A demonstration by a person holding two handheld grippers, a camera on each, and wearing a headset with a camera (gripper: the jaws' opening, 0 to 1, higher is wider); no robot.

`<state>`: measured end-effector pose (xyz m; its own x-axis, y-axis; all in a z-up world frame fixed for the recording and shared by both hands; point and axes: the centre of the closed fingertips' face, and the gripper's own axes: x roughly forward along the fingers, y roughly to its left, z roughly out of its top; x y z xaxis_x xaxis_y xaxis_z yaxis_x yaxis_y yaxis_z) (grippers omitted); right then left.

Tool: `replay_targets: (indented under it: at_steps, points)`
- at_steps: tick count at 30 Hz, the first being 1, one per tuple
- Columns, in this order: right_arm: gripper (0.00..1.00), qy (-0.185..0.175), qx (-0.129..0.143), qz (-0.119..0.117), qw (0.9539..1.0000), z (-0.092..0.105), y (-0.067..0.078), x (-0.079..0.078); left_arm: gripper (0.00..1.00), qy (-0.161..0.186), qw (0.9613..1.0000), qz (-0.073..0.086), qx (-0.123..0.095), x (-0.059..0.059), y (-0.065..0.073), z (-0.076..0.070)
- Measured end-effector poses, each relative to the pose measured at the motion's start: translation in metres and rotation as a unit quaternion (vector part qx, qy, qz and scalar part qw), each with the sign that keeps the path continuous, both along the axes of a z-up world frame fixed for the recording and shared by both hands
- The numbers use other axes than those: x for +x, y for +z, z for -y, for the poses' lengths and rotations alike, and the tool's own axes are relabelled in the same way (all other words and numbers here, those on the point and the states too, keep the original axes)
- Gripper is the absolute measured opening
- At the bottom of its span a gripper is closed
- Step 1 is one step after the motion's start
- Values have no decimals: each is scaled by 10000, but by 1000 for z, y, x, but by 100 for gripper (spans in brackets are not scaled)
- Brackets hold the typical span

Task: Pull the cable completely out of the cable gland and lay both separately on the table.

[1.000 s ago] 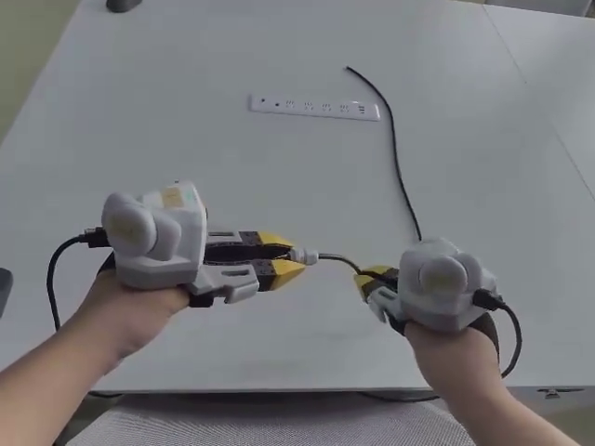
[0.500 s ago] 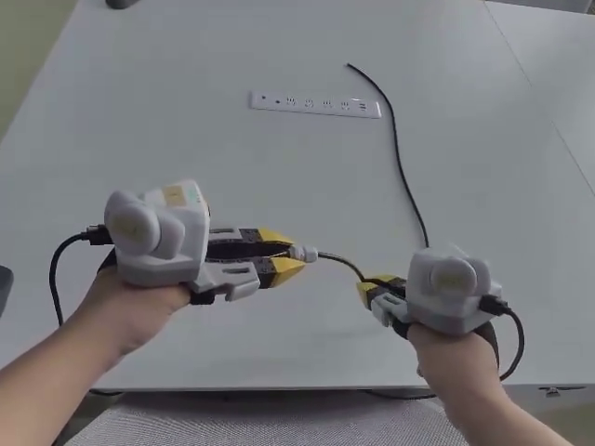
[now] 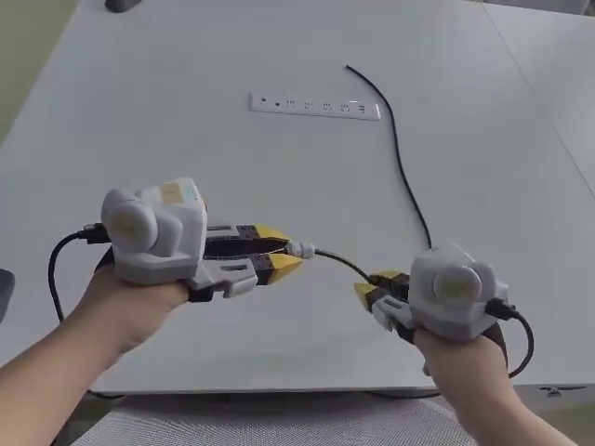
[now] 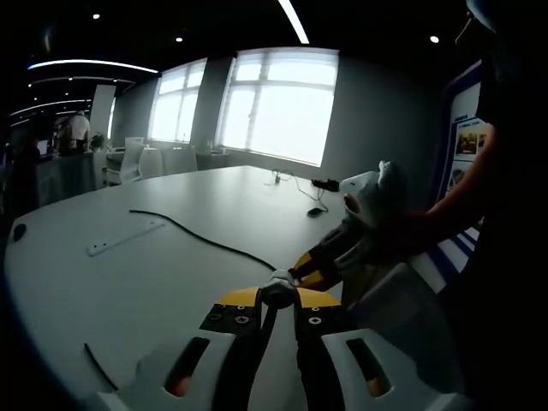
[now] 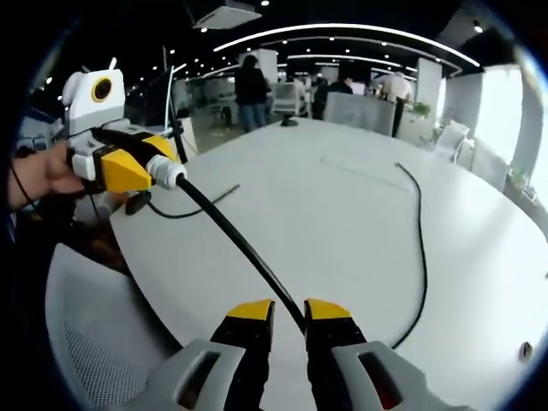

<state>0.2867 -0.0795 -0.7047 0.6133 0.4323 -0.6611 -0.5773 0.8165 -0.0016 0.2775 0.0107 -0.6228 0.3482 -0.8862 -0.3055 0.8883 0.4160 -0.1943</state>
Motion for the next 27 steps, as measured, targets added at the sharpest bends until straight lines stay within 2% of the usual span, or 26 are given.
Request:
replay_targets:
  at_steps: [2, 6, 10, 12, 15, 22, 26, 27]
  points:
    - [13, 92, -36, 45, 9999, -6, 5, -1, 15, 0, 10000, -14, -5, 0, 0, 0]
    - [14, 558, -356, 490, 9966, -22, 27, 0, 15, -21, 10000, -22, -12, -1, -1, 0]
    - [15, 1114, -717, 936, 9867, -43, 49, 0, 15, -33, 10000, -43, -29, -1, 0, 0]
    - [15, 1300, -849, 1079, 9820, -51, 55, 0, 15, -32, 10000, -44, -28, -1, 0, 0]
    - [14, 1383, -806, 1081, 9812, -60, 60, -1, 15, -28, 10000, -52, -33, -1, 1, 0]
    - [11, 1711, -1089, 1310, 9704, -70, 70, -2, 15, -39, 10000, -75, -52, -1, 1, -1]
    - [7, 1836, -1112, 1289, 9682, -74, 70, -4, 15, -71, 9999, -71, -54, -1, 2, 1]
    - [6, 1915, -1178, 1317, 9655, -75, 69, -4, 15, -92, 9999, -62, -63, -2, 3, 1]
